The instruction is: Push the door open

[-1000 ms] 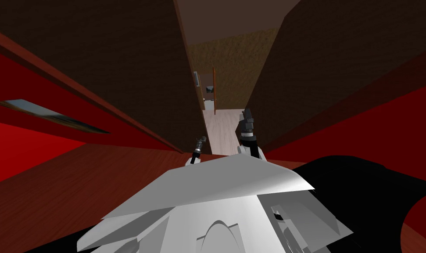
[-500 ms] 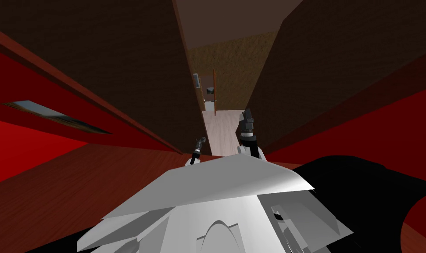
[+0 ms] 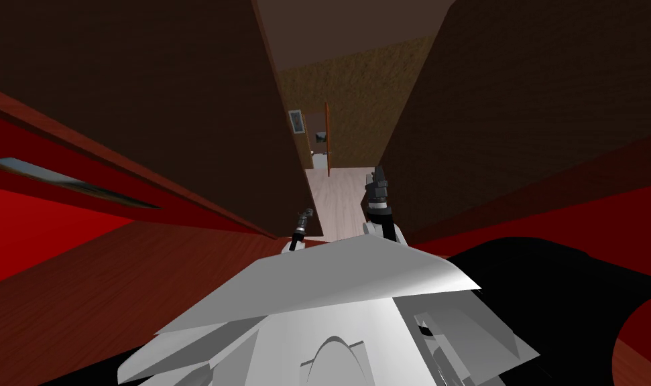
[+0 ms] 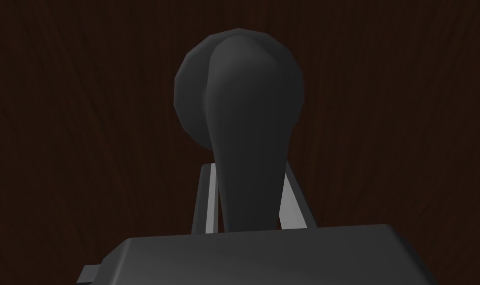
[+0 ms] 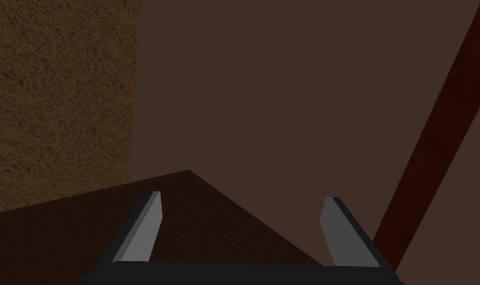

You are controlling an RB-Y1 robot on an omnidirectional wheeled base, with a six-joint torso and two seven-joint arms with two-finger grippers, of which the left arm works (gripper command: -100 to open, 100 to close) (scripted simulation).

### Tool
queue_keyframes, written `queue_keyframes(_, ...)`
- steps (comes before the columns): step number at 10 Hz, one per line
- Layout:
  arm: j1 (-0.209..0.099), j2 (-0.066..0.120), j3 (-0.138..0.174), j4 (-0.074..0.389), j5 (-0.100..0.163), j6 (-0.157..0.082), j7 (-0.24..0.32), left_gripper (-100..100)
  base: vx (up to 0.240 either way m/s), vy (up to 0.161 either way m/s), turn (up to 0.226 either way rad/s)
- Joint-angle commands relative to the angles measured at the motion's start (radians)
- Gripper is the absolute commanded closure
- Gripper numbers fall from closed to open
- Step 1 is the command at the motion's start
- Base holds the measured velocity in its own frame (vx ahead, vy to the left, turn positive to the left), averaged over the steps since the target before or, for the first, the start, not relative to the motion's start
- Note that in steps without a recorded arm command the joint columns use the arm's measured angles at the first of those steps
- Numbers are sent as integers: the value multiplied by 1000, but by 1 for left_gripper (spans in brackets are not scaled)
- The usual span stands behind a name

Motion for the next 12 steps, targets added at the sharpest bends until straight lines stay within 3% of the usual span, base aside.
queue_keyframes(1,-18,8,28,27,12,-20,-10,100,113,-65,39)
queue_keyframes(4,-20,13,61,33,27,-22,-23,100,163,-93,56)
queue_keyframes(6,-20,13,61,33,27,-22,-23,100,75,-53,12)
queue_keyframes(10,-23,17,119,45,54,-24,-46,100,143,-106,72)
queue_keyframes(12,-23,17,126,46,57,-24,-49,100,148,-88,36)
